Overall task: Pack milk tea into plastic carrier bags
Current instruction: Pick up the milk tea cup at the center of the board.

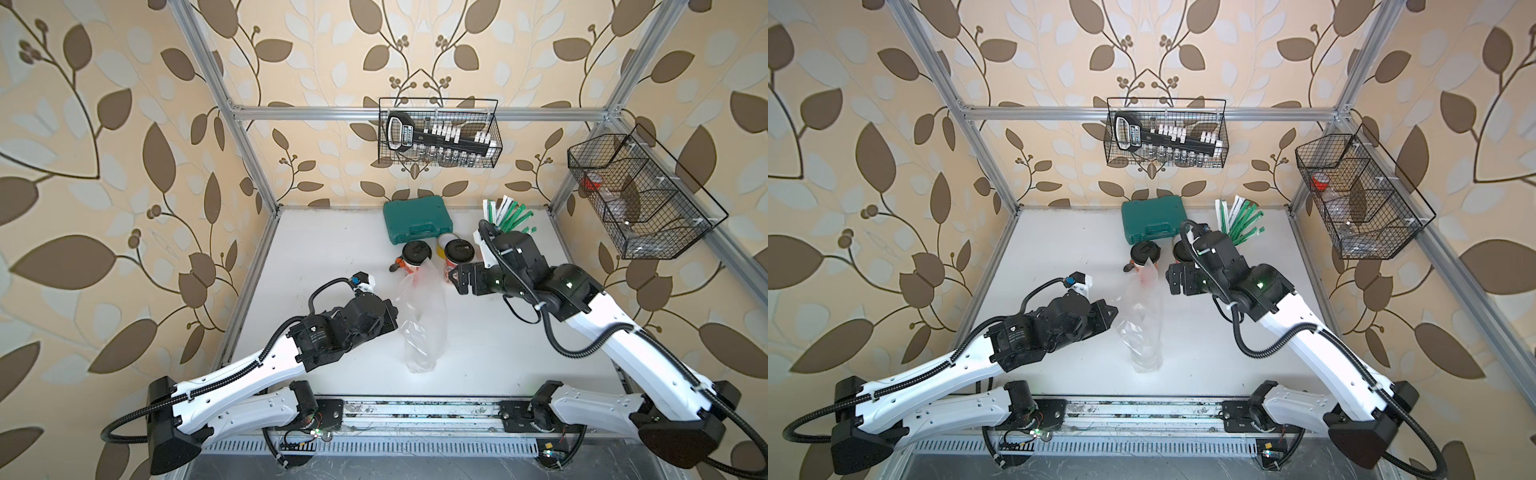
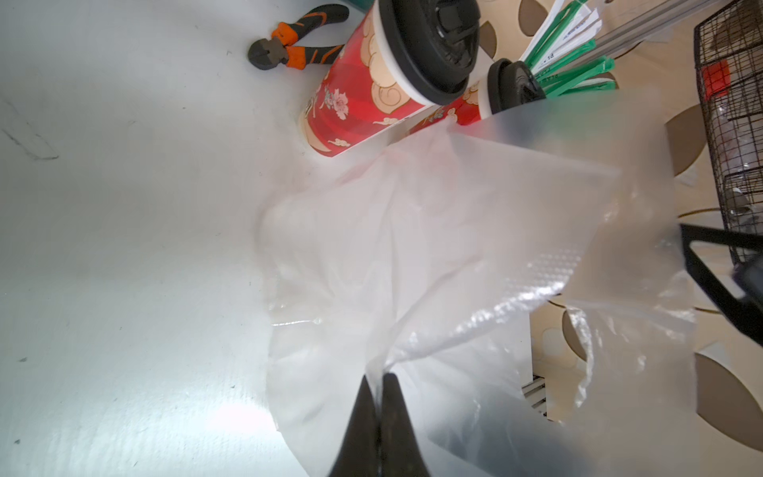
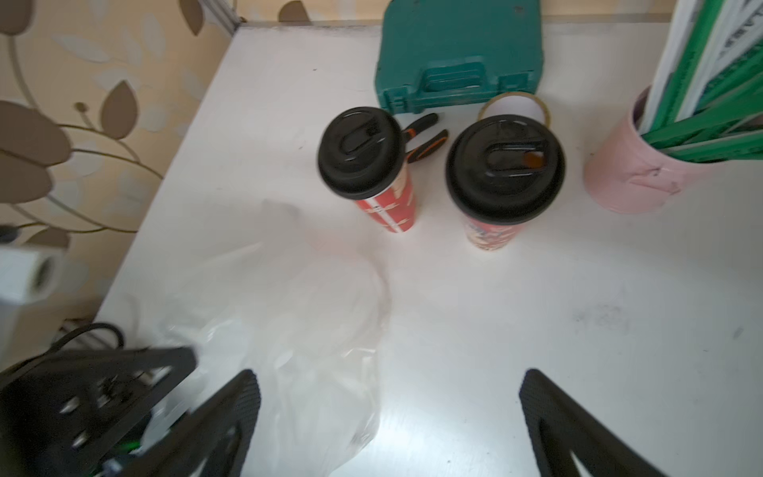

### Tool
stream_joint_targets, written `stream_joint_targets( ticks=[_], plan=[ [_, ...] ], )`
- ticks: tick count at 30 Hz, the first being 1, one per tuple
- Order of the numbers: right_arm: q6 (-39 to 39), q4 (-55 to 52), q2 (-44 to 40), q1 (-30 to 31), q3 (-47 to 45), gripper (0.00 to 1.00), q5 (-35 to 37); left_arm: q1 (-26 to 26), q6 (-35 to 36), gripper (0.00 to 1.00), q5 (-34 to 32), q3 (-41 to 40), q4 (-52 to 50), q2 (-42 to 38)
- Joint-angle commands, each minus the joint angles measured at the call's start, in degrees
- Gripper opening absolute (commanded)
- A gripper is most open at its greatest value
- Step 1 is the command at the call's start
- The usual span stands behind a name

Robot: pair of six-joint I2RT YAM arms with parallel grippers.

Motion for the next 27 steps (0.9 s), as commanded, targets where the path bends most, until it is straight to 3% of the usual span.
stream_joint_targets(
  ticks=[1, 11, 18, 27],
  plan=[
    [-5.02, -0.33, 4.51, -2.68, 1.65, 1.00, 3.97, 1.24, -4.19, 0.00, -1.24, -2.05, 0.56, -3.14],
    [-8.11, 6.03, 13.10, -8.54, 3.25, 1.00, 1.26, 3.29, -4.06, 0.00, 0.72, -3.51, 1.44, -3.84],
    [-9.26, 7.75, 16.04, -8.92, 4.69, 0.99, -0.98, 4.99, -4.33, 0.00, 2.95, -4.18, 2.75, -3.05],
    [-9.48, 9.06, 20.65, -8.91, 6.54, 1.00, 1.14, 5.87, -4.16, 0.00, 3.48, -4.75, 2.97, -2.74]
  ],
)
